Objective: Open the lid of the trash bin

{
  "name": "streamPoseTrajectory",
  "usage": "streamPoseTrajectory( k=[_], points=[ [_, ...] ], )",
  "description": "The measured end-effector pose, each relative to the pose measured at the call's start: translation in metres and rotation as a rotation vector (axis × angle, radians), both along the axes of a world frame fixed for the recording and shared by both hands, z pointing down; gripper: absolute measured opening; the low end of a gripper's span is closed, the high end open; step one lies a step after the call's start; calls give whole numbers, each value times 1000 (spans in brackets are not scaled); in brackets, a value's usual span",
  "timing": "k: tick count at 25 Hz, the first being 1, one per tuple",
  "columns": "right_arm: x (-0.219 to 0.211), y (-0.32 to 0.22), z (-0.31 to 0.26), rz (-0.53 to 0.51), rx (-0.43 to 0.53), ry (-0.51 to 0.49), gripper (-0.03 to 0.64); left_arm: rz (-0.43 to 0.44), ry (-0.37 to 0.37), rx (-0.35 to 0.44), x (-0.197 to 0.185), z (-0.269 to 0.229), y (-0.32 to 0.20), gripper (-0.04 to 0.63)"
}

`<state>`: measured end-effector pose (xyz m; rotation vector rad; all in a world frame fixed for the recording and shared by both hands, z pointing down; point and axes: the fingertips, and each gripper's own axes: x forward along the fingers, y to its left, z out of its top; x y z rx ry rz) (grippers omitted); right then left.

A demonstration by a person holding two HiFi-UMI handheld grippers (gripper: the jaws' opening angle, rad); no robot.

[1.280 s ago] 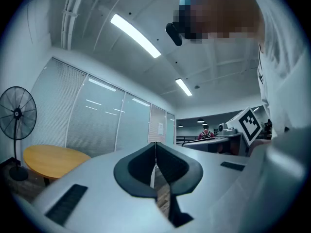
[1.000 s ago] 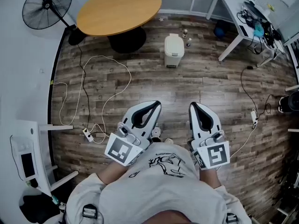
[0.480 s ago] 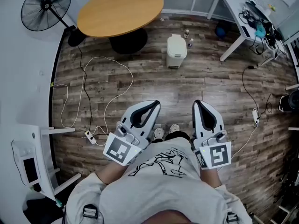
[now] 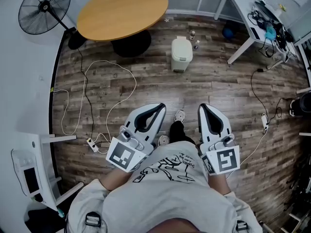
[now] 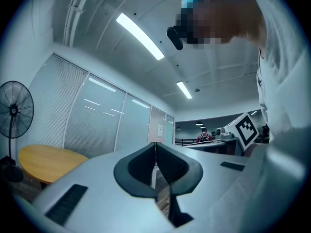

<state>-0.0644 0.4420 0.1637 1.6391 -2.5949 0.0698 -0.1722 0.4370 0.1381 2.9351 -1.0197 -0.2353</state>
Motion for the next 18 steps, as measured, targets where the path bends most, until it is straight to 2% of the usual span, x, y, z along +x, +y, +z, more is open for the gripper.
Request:
streamPoseTrajectory(
  k=[18],
  points=[
    [83,-105,-5,36,8,-34,6,14,-8,25,78,-13,-108,20]
  ],
)
